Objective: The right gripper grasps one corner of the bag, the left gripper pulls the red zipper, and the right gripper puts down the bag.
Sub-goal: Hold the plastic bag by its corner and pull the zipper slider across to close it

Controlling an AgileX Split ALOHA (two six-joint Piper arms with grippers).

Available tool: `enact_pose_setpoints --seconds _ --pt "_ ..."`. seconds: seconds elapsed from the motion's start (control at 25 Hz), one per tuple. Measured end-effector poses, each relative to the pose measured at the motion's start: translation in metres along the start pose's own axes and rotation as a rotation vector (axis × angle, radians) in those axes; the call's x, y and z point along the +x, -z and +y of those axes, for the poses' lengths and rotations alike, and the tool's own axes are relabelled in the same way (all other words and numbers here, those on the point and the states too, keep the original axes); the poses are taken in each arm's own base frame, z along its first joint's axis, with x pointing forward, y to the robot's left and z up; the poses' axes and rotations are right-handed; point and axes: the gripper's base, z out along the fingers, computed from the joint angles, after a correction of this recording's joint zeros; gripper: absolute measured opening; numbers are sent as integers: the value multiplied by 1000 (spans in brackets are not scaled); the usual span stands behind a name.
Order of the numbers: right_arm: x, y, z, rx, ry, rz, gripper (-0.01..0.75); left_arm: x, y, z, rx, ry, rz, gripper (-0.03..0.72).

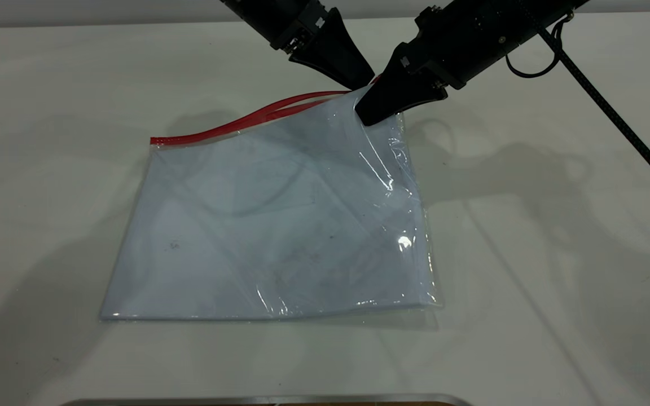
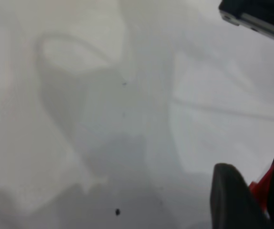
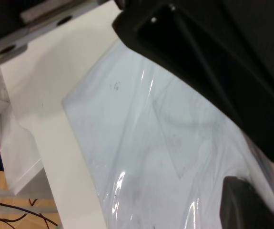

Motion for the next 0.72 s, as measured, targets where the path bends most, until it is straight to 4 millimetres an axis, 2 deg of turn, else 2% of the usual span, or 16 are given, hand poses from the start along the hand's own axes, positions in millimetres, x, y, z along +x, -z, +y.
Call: enact_pose_setpoints --seconds 0.12,0.24,0.56,0.72 --pt "0 0 0 -4 -4 -4 33 1 1 1 0 3 1 346" --pt "0 0 0 -5 -3 -5 33 1 2 1 8 6 -6 383" --pt "-1 0 1 -6 -3 -15 33 -11 14 -4 58 -26 -45 390" --pt "-3 1 1 -5 68 -21 33 -13 23 -1 49 -33 -60 390"
